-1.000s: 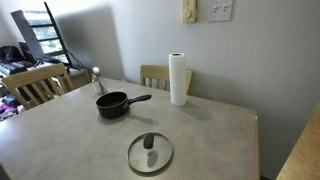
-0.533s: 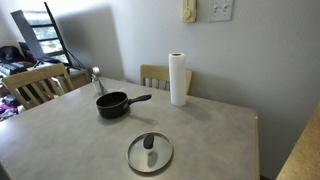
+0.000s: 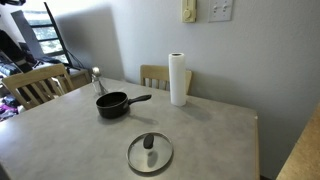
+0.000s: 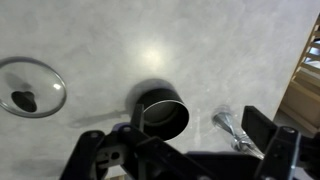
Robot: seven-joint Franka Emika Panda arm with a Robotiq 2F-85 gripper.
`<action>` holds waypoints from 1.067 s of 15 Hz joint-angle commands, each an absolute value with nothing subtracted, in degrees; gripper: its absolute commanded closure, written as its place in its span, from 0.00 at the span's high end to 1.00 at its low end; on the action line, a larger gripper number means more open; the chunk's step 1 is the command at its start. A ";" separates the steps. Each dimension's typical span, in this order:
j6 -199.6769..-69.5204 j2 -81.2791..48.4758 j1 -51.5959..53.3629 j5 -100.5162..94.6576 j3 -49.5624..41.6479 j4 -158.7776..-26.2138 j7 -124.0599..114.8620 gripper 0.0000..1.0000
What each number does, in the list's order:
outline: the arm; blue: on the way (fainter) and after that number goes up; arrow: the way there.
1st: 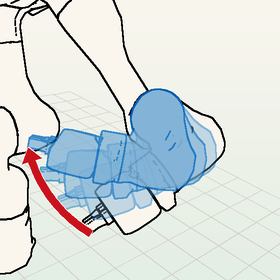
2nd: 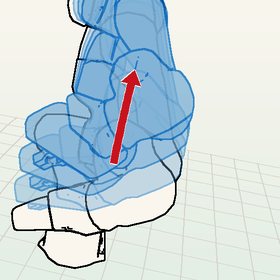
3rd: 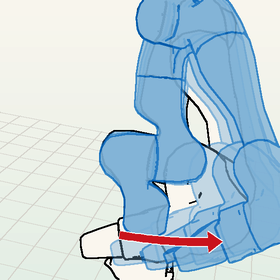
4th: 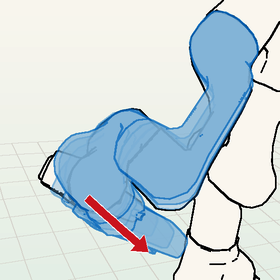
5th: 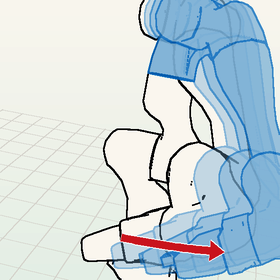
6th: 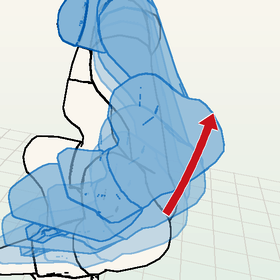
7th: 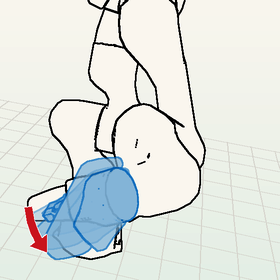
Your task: Put the lid on the pot
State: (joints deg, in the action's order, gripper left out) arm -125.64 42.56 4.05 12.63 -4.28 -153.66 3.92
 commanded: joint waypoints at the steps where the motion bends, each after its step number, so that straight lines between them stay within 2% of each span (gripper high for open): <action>1: -129.02 39.04 -1.06 7.52 -5.81 -154.69 5.39 1.00; 4: -132.61 37.03 -3.70 8.07 -8.17 -155.36 2.73 1.00; 5: -129.53 38.86 -2.35 7.68 -7.16 -154.78 3.78 1.00; 11: -131.10 37.54 -3.50 7.81 -8.17 -154.91 3.01 1.00; 16: -137.02 31.91 -5.80 -4.89 -9.75 -154.08 13.38 1.00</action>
State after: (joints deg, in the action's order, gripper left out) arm -134.35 36.40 -3.81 0.27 -8.63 -155.12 6.81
